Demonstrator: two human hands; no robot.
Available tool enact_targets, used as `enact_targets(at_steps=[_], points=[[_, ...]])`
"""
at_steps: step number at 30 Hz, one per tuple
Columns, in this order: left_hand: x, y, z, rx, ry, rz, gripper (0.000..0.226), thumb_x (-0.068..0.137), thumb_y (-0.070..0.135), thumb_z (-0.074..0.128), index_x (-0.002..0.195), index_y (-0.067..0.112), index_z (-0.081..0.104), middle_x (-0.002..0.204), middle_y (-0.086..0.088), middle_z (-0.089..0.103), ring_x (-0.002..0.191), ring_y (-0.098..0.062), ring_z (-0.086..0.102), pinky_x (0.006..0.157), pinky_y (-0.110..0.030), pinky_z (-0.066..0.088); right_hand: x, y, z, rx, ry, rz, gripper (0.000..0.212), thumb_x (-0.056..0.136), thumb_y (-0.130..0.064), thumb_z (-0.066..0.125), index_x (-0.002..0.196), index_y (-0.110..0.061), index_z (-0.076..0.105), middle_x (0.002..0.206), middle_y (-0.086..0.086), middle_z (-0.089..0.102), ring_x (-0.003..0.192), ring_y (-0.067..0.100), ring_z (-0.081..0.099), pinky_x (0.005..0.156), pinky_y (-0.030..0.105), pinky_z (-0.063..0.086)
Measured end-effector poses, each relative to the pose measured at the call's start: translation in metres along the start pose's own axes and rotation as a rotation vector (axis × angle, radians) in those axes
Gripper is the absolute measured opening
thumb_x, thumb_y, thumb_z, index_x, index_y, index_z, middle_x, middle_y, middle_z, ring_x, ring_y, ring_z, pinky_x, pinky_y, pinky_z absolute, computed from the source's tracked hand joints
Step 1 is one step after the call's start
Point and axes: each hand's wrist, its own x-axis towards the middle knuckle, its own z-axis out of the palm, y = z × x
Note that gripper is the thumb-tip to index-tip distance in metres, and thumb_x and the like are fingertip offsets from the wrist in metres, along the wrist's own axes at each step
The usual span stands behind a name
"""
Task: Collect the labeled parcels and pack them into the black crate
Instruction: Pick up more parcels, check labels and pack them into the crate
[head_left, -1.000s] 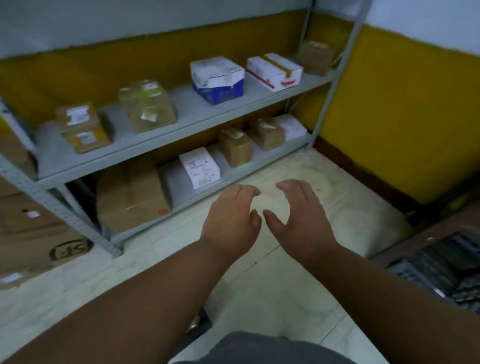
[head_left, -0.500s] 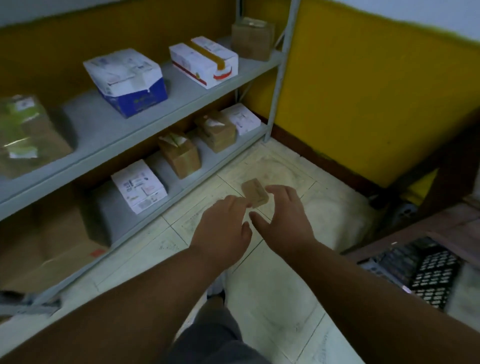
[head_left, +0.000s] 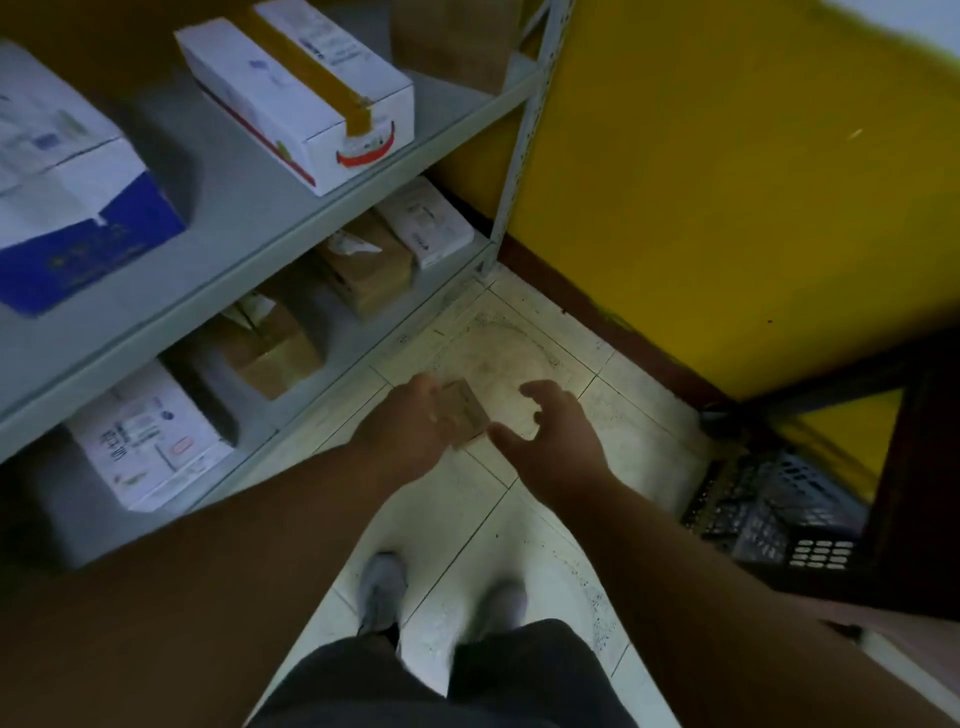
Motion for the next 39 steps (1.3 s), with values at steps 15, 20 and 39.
enact_targets(at_steps=[15,20,39], points=[[0.346,-0.137,0.222,-0.282,0.039,-0.445,0.037,0.099,0.023,0.051,0.135,0.014,0.047,0.123,-0.004,0.058,0.079,-0.006,0.051,0.058,-0.015,0.036,0.338,0.201,0.25,0.059,-0.236,0.183,0.049,0.091,-0.037,0.065,0.135,-0.022,0.052,0.133,0.003,0.054,0.113,0.021,0.06,0.095,0.039,0.053],[0.423,-0.238,0.325,-0.405,0.054,-0.62,0.05,0.094,0.023,0.056,0.141,0.018,0.039,0.137,-0.009,0.051,0.114,-0.026,0.055,0.081,-0.033,0.049,0.407,0.304,0.35,-0.047,-0.283,0.19,0.053,0.09,-0.035,0.067,0.137,-0.016,0.049,0.133,0.007,0.051,0.107,0.022,0.061,0.089,0.04,0.057],[0.409,-0.17,0.23,-0.568,0.223,-0.413,0.075,0.074,0.068,0.047,0.144,0.046,0.032,0.133,0.0,0.053,0.112,-0.024,0.058,0.093,-0.05,0.051,0.397,0.223,0.28,0.492,-0.136,0.289,0.013,0.101,-0.034,0.048,0.101,-0.021,0.047,0.097,0.002,0.062,0.086,0.02,0.066,0.067,0.042,0.058]])
